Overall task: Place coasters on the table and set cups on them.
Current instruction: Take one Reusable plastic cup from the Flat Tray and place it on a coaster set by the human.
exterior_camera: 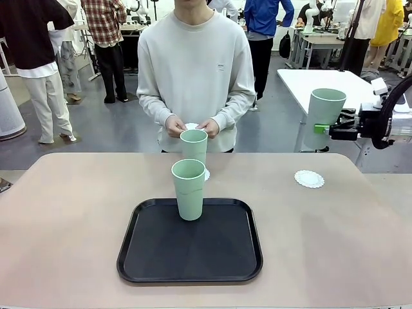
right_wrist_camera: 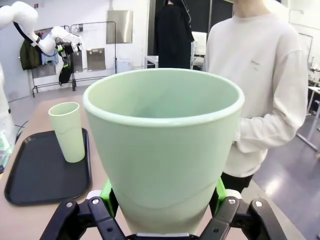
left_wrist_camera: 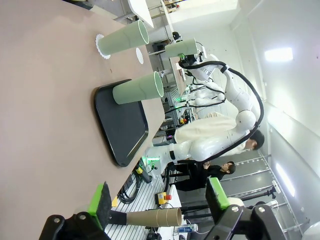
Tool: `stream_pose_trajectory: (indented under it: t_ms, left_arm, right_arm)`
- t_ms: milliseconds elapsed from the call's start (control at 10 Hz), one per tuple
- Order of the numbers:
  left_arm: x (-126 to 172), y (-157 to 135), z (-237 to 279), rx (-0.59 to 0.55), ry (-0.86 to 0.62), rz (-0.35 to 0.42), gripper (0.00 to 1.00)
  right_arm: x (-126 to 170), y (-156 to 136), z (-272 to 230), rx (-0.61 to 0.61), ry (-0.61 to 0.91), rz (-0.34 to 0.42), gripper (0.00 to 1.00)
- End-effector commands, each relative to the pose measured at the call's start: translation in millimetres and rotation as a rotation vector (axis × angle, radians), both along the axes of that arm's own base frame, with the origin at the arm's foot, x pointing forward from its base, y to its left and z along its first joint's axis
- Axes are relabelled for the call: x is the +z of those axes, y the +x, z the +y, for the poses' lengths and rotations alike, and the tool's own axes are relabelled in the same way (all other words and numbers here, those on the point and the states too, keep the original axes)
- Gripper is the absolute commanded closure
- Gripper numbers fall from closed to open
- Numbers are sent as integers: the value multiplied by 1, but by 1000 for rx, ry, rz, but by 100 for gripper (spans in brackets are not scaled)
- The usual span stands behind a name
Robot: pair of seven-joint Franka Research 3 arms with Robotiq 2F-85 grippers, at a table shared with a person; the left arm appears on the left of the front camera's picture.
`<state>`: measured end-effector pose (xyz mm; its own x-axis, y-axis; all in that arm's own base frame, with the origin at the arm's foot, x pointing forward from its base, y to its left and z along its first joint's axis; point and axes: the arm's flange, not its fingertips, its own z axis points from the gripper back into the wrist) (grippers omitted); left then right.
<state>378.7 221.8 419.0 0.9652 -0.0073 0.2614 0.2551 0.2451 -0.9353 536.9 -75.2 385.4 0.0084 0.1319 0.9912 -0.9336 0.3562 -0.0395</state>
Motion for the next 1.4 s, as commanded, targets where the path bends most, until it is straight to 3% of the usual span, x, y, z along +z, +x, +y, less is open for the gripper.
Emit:
stream_pose_trajectory:
  t_ms: [0, 500, 600, 1000, 1300]
  left_arm:
    - [2, -2, 0, -1, 0, -3, 0]
    - [2, -2, 0, -1, 0, -3, 0]
    - [2, -2, 0, -1, 0, -3, 0]
    - [2, -2, 0, -1, 0, -3, 0]
    - [2, -2, 0, -1, 0, -3, 0]
  right_arm:
    - [-1, 0, -1, 1, -7, 2, 16]
    - [0, 0, 0, 0, -2, 1, 16]
    - [-13, 8, -14, 39, 39, -28, 16]
    - [-63, 16, -28, 119, 103, 59, 16]
    - [-89, 14, -22, 117, 12, 83, 16]
